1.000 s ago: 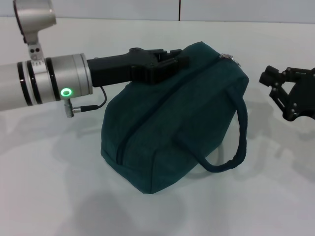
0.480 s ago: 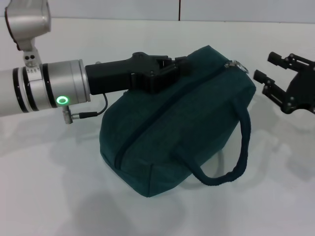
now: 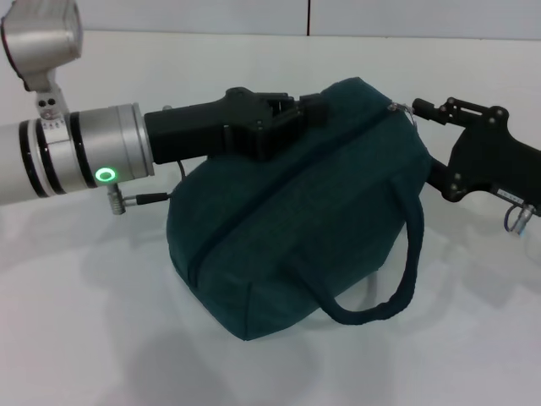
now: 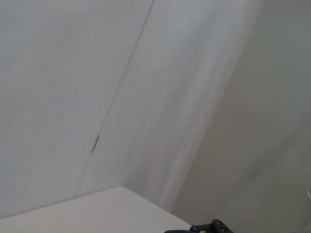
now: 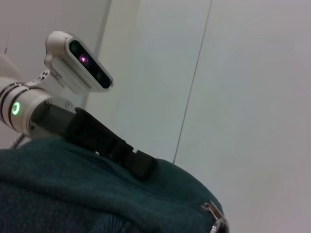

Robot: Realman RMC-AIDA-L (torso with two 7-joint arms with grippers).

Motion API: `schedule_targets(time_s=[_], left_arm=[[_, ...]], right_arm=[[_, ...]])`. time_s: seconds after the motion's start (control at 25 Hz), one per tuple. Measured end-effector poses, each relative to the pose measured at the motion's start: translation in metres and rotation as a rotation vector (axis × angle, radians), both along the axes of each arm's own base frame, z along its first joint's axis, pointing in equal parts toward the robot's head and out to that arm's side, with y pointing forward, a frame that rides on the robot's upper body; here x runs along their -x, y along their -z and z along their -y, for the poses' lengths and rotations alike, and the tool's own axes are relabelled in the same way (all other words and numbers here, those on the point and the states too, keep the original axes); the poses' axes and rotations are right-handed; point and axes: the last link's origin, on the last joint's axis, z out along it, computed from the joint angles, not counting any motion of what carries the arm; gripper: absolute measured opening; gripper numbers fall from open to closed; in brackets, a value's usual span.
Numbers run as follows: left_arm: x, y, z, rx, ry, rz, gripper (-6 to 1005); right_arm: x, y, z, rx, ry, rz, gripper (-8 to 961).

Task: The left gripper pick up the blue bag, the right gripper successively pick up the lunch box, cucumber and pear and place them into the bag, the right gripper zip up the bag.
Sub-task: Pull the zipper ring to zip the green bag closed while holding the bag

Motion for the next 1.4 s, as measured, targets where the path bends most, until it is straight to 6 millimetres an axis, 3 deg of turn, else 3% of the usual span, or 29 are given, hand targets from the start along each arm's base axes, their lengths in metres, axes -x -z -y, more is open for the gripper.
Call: schedule_targets(time_s=[0.44, 0.8, 1.4], left_arm=[[0.002, -0.002, -0.002, -0.022, -0.009, 0.006, 61], [0.003, -0.002, -0.005, -0.053, -0.016, 0.015, 58], [0.003, -0.001, -0.005, -0.056, -0.009, 0.01, 56]], right_arm=[[0.006, 0.001, 0.007, -0.025, -0.047, -0.032, 422], [0.002, 0.0, 0.01, -0.049, -0.051, -0.03, 288], [0.01, 0.004, 0.012, -0.076, -0.11, -0.045, 251]])
